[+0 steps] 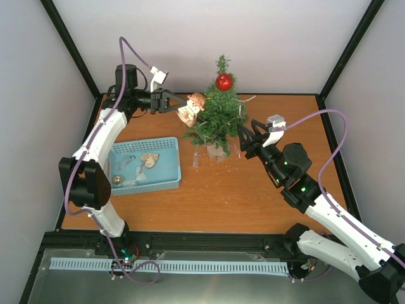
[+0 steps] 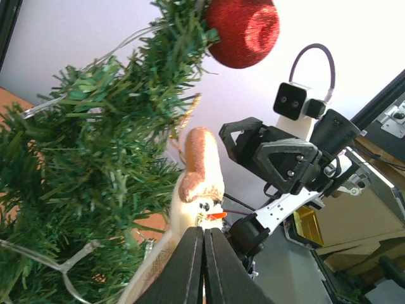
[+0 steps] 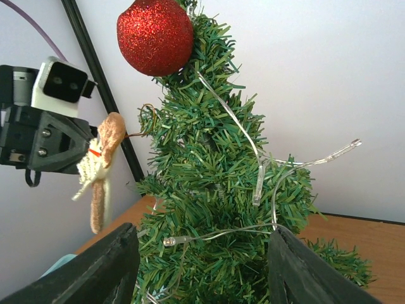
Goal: Decorate the small christmas tree
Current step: Hang the decoration item on the Christmas tree.
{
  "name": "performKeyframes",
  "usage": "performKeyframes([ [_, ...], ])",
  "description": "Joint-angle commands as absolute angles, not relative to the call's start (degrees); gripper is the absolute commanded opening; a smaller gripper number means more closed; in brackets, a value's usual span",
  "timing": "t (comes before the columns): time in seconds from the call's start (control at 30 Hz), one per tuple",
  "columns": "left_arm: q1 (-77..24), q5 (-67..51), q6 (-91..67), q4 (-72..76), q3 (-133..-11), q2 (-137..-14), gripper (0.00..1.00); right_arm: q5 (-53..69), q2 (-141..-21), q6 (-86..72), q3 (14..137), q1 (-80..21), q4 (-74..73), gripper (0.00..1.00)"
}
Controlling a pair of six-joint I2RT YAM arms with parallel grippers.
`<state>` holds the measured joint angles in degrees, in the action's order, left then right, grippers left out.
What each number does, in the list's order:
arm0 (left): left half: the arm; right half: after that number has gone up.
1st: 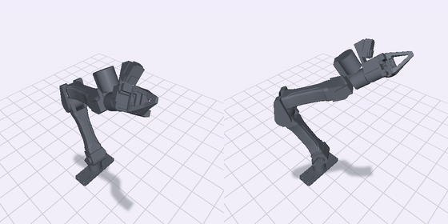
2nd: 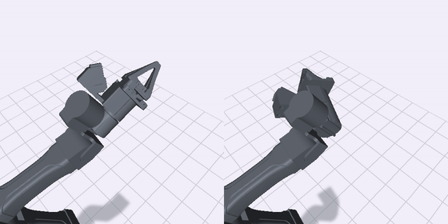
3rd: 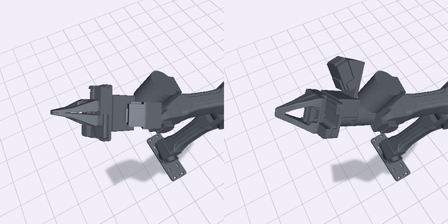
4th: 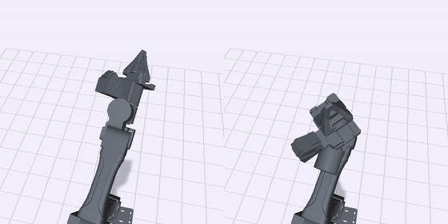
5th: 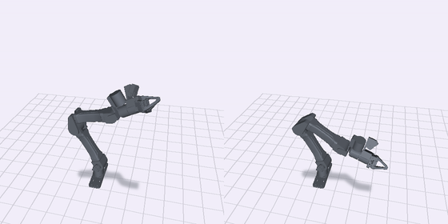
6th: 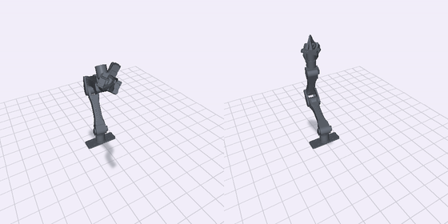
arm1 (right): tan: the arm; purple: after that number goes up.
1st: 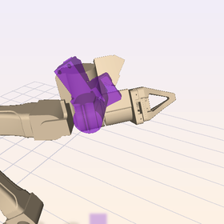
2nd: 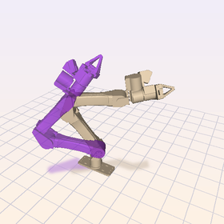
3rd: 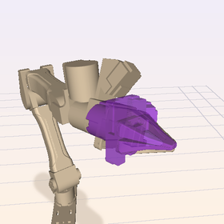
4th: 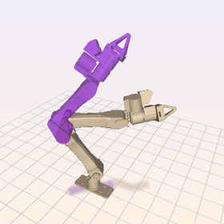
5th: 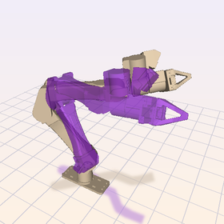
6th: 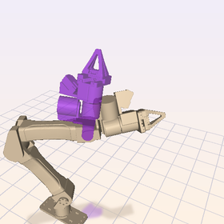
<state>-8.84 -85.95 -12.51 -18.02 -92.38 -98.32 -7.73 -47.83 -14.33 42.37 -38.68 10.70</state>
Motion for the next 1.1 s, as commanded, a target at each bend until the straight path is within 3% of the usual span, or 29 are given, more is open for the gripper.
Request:
performKeyframes([
  [0.0,-8.4,-87.6,-12.0,-16.1,-91.1,-94.6,0.01,-8.8,-47.7,-13.4,42.6,-39.2,11.4,0.57],
  [0.63,-7.9,-89.5,-16.9,-9.0,-89.7,-91.1,0.01,-9.2,-47.3,-13.2,42.0,-39.4,11.5,0.57],
  [1.07,-7.5,-88.1,-17.3,-9.8,-93.0,-96.3,0.01,-9.4,-46.6,-12.4,42.4,-39.4,10.8,0.57],
])
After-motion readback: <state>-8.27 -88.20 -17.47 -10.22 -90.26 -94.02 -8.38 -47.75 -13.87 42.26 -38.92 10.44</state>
